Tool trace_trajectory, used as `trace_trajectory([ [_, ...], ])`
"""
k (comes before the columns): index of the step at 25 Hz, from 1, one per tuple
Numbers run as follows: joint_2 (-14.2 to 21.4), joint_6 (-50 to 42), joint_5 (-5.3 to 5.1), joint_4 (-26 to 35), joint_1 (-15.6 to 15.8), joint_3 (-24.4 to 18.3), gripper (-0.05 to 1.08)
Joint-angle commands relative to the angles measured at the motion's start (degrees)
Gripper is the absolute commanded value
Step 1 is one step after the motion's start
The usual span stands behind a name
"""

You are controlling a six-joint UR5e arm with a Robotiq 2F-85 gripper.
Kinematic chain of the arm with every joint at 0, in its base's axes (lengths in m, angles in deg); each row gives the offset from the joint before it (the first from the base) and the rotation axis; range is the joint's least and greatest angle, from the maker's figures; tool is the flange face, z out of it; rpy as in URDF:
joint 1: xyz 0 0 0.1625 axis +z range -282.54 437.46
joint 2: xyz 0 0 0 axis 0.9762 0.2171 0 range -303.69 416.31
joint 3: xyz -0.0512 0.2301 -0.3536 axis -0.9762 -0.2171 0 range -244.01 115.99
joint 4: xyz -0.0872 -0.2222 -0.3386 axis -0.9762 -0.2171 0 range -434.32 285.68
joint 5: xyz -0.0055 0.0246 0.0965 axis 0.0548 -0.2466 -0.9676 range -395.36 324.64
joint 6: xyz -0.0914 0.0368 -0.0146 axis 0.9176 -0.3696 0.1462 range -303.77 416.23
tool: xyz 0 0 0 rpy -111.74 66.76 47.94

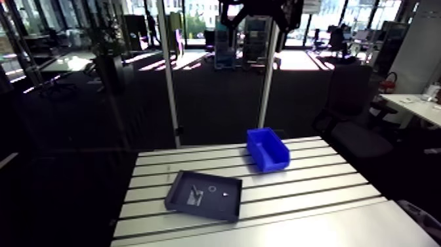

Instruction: Pick up the M10 bolt from the tray and put it into the blue bin.

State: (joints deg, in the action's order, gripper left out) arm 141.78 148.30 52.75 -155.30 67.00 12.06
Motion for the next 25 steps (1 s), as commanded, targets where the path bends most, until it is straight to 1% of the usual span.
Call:
trace_trajectory([
  [1,0.79,-0.27,-0.09,-2.37,-0.35,2.55,0.01],
  [15,0.62,-0.27,0.00,-2.55,-0.26,2.90,0.01],
  [18,0.44,-0.18,-0.18,-2.55,-0.17,3.08,0.01],
  [25,0.27,0.88,0.09,-2.90,0.44,5.36,0.01],
])
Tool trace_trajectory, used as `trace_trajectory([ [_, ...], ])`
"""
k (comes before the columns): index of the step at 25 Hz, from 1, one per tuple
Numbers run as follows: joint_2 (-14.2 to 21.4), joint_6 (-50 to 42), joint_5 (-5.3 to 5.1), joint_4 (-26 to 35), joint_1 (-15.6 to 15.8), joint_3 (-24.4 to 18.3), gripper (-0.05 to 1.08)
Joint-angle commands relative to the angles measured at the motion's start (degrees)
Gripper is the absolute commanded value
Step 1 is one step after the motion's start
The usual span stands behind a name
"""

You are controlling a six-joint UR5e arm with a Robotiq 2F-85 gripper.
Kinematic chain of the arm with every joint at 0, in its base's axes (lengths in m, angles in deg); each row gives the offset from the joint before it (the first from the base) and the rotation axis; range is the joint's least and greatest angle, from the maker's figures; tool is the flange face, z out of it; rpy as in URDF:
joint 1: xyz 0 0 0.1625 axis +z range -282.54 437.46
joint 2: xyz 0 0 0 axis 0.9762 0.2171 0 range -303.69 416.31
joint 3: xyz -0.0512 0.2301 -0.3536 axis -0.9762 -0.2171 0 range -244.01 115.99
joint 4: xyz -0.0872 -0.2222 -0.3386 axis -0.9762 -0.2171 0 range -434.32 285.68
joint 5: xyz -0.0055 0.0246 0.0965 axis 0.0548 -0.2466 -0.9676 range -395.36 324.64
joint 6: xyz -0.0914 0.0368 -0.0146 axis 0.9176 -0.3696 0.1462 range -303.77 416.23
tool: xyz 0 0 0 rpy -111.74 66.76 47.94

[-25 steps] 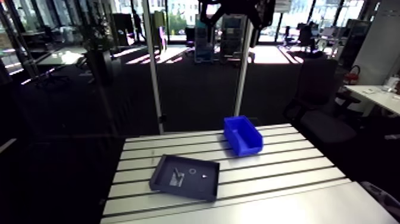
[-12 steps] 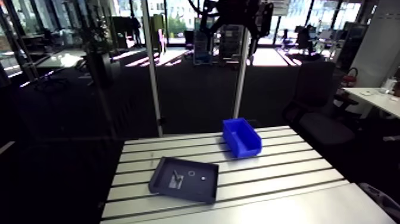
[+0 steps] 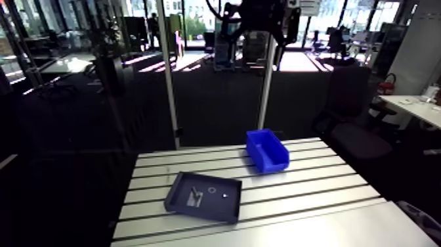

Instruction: Pick up the M10 bolt from the tray and put it into the blue bin.

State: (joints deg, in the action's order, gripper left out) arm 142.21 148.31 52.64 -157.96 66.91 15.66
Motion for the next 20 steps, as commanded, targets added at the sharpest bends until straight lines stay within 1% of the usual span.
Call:
trace_trajectory([
  [1,-0.25,0.87,0.20,-0.68,1.33,2.11,0.01],
  [4,-0.51,1.04,0.29,-2.97,4.49,3.52,0.01],
  [10,-0.95,3.50,0.20,-6.40,5.37,6.95,0.01],
  [15,-1.83,3.94,0.29,-11.85,8.97,10.11,0.01],
  [20,-2.27,6.93,0.20,-15.63,10.20,13.28,0.01],
])
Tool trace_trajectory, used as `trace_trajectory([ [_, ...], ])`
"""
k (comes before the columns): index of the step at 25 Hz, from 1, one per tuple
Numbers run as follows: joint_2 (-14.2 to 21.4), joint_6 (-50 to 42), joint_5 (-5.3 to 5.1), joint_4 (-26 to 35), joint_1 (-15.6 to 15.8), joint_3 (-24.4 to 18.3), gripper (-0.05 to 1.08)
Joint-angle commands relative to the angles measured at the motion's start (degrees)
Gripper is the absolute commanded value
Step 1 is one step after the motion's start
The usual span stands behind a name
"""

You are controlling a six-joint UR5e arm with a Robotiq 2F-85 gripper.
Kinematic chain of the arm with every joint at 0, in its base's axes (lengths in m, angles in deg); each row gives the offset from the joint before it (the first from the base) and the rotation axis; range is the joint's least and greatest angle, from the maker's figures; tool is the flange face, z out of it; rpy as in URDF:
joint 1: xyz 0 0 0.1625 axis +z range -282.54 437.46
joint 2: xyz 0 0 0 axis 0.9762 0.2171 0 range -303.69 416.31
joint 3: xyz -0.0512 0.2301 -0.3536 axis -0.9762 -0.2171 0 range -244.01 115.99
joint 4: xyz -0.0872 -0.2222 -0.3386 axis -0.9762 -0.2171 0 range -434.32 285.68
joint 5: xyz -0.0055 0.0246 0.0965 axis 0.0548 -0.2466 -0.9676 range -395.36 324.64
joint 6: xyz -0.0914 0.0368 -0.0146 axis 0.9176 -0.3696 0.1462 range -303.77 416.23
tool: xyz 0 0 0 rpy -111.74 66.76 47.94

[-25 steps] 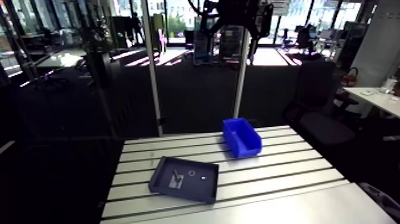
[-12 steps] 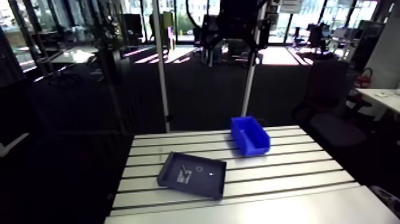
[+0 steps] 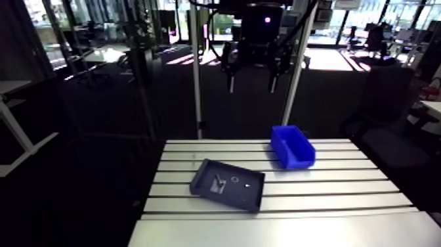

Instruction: Pick up the M10 bolt from the tray and put it into the blue bin.

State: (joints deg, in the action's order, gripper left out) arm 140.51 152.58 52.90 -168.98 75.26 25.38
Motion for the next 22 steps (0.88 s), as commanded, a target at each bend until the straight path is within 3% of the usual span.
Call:
trace_trajectory([
  [1,-1.11,3.10,-0.06,-5.13,2.11,4.00,0.01],
  [10,-3.39,6.44,0.11,-8.48,3.96,7.96,0.01],
  [17,-6.21,6.00,0.38,-9.18,4.92,8.66,0.01],
  [22,-8.58,5.56,0.73,-15.24,5.54,9.71,0.01],
])
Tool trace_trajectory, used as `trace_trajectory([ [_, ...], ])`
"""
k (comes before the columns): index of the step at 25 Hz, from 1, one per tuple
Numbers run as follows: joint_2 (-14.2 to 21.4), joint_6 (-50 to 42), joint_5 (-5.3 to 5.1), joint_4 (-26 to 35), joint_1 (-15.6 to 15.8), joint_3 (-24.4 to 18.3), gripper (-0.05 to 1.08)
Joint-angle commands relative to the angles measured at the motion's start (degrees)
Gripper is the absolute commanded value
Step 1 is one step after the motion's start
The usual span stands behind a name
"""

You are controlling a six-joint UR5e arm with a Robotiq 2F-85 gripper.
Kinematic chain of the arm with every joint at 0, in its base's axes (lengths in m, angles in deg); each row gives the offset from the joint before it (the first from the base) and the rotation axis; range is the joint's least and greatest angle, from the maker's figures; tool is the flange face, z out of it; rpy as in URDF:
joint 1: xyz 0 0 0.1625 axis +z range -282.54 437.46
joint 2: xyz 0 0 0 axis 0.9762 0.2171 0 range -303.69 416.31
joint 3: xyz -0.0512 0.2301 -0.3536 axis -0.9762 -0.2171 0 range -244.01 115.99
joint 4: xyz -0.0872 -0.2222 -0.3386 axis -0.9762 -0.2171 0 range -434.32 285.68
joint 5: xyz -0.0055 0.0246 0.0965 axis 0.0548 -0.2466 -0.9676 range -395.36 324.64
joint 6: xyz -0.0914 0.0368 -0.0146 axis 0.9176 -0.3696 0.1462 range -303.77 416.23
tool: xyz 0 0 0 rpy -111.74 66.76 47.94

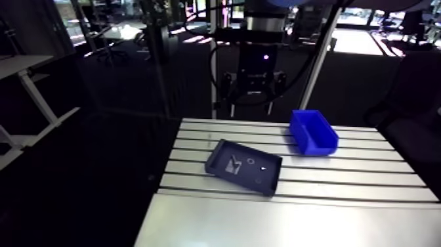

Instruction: Pick up the M10 bolt from the tray and put it into the blue bin.

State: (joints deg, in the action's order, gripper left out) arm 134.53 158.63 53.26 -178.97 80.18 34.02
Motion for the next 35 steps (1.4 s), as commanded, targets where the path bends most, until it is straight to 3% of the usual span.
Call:
trace_trajectory([
  [1,-3.04,-0.58,0.37,-5.35,0.72,1.07,0.01],
  [15,-7.08,-4.80,0.37,-5.26,2.04,1.78,0.01],
  [20,-8.31,-5.15,1.07,-5.35,2.12,2.30,0.21],
  [24,-9.46,-5.24,0.90,-5.52,2.12,2.30,0.36],
  [35,-12.00,-5.24,1.07,-9.04,2.83,2.39,0.46],
])
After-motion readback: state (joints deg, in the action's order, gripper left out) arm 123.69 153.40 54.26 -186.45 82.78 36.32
